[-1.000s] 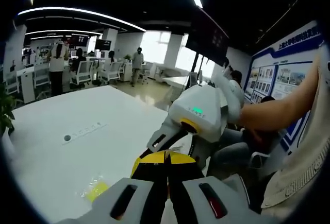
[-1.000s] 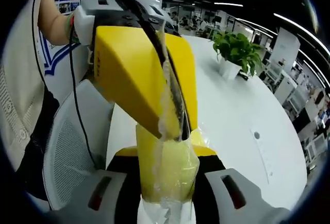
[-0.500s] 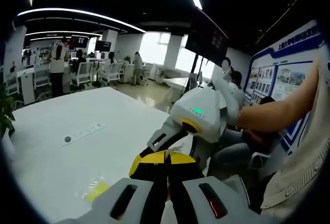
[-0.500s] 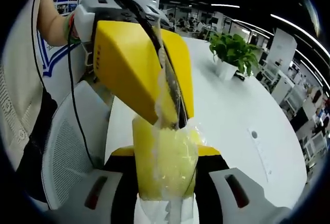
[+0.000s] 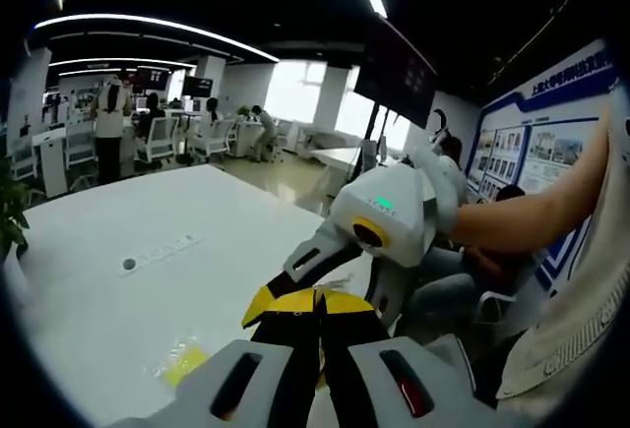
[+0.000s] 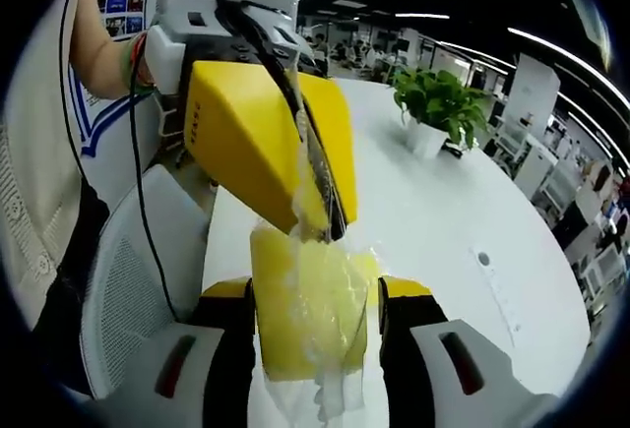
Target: Compare the silicone blocks by pressing each to a similar depth, holding the contact briefly, and releasing to observe deformation and rebound differences across the visible hardness samples.
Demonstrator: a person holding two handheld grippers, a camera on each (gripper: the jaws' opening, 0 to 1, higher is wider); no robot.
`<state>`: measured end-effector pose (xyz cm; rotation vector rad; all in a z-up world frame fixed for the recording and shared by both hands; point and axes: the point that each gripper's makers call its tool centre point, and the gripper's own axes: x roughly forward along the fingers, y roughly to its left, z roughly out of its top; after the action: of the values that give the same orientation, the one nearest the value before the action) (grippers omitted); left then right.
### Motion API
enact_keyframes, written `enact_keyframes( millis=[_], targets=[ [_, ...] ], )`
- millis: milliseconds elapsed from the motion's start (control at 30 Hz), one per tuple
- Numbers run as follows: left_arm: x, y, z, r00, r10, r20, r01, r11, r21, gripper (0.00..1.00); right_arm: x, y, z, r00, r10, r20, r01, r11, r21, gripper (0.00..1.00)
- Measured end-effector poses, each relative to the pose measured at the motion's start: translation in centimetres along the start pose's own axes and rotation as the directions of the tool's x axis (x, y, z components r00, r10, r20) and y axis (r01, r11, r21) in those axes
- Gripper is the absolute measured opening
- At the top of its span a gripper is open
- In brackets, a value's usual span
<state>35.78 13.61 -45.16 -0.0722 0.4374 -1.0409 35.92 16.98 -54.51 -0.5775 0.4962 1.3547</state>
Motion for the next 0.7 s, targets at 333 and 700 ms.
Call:
enact_keyframes(
  millis=[333, 700],
  targets=[
    [-0.1, 0.1, -0.1, 1.000, 0.015, 0.003, -0.015, 1.000, -0.012, 0.00, -0.5, 0.0, 0.1, 0.999, -0.035, 0.032, 0.035, 0.999, 0.015, 0.56],
    [0.1, 0.6, -0.4, 1.000, 0.027, 0.001, -0.027, 0.999, -0.039, 0.00, -1.2, -0.5, 0.0, 0.990, -0.117, 0.076, 0.113, 0.992, 0.050, 0.68]
  ],
)
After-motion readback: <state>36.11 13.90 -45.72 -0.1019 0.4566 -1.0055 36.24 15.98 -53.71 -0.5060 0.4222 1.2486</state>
